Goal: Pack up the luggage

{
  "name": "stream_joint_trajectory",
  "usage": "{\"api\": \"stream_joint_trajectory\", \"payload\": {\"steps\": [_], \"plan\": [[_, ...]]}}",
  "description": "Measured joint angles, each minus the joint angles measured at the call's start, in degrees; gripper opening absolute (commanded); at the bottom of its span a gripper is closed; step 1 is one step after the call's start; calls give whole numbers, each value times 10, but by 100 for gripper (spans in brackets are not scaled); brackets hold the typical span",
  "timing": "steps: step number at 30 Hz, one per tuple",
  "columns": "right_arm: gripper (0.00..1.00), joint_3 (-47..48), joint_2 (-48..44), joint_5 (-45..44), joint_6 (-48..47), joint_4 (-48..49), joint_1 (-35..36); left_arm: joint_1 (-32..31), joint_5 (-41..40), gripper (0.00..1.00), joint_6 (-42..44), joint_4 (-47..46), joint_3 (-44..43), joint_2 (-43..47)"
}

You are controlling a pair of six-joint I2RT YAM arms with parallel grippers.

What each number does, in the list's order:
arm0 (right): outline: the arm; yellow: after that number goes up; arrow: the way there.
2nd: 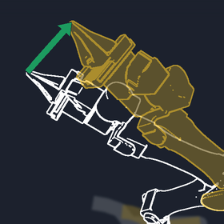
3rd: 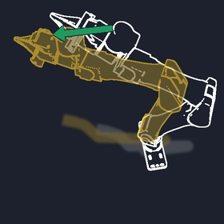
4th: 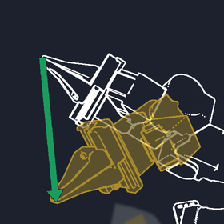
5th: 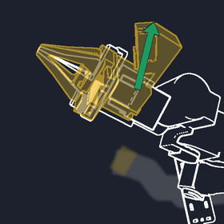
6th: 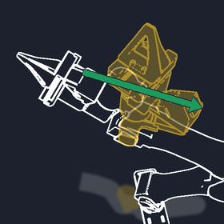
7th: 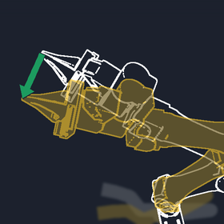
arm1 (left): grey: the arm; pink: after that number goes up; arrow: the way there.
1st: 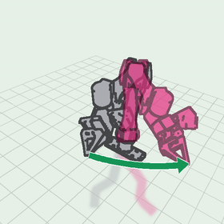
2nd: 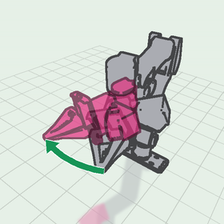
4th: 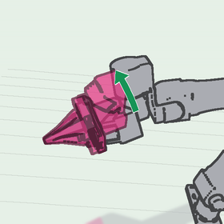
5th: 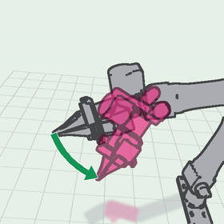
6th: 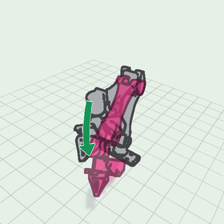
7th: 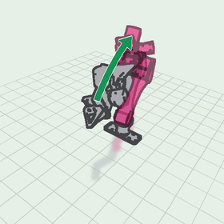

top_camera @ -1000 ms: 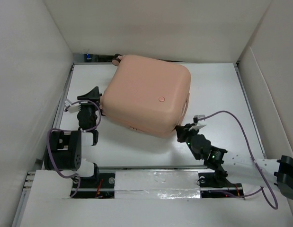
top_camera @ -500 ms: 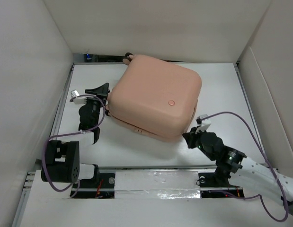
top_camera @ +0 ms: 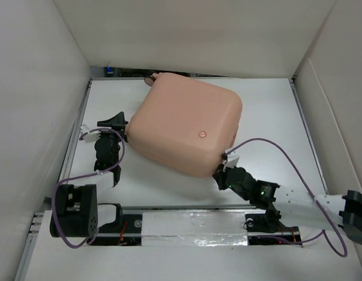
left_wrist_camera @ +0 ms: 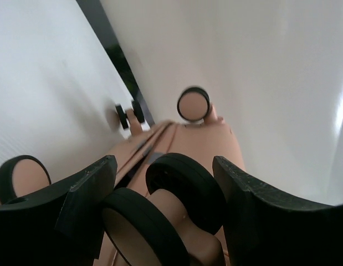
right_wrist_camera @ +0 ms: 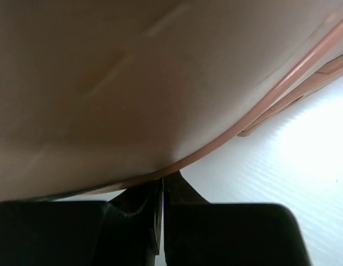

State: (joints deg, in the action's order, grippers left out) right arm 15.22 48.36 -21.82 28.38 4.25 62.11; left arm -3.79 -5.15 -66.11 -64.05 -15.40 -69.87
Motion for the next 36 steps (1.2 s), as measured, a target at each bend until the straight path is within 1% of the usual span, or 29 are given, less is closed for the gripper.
{"api": "stream_joint_trajectory", "payload": {"steps": [2,4,8,10,13,16,18,20,24,27,28,30,31,32,33,34,36], "plan": [[0,31,55,-6,-15,7,6,17,-31,0,1,-3,2,-3],[0,51,86,-9,-31,13,10,25,-51,0,0,-17,2,-16],[0,70,81,-12,-58,-17,13,30,-52,0,-2,-47,2,-37],[0,76,60,-10,-65,-45,14,36,-32,0,0,-57,2,-43],[0,78,14,1,-68,-97,23,48,19,0,-3,-75,2,-56],[0,78,-37,39,-67,-148,35,58,68,0,-1,-76,-4,-62],[0,78,-54,74,-63,-163,40,62,92,0,1,-76,-7,-64],[0,76,-48,95,-64,-162,48,67,101,0,2,-80,-7,-72],[0,82,-16,101,-68,-138,63,82,101,0,0,-106,-17,-100],[0,102,-12,101,-69,-161,65,90,113,0,-4,-128,-23,-122],[0,107,-16,103,-73,-176,58,91,120,0,-4,-133,-23,-125],[0,113,-29,132,-87,-198,18,90,129,0,0,-135,-22,-125],[0,115,-33,151,-93,-203,-4,90,136,17,8,-134,-22,-122],[0,115,-37,172,-100,-207,-29,89,140,31,17,-129,-21,-118],[0,115,-38,191,-110,-210,-53,87,141,54,23,-122,-21,-111],[0,116,-36,206,-119,-210,-76,85,141,62,32,-109,-20,-102],[0,123,-22,228,-133,-211,-108,83,135,72,43,-85,-19,-83]]}}
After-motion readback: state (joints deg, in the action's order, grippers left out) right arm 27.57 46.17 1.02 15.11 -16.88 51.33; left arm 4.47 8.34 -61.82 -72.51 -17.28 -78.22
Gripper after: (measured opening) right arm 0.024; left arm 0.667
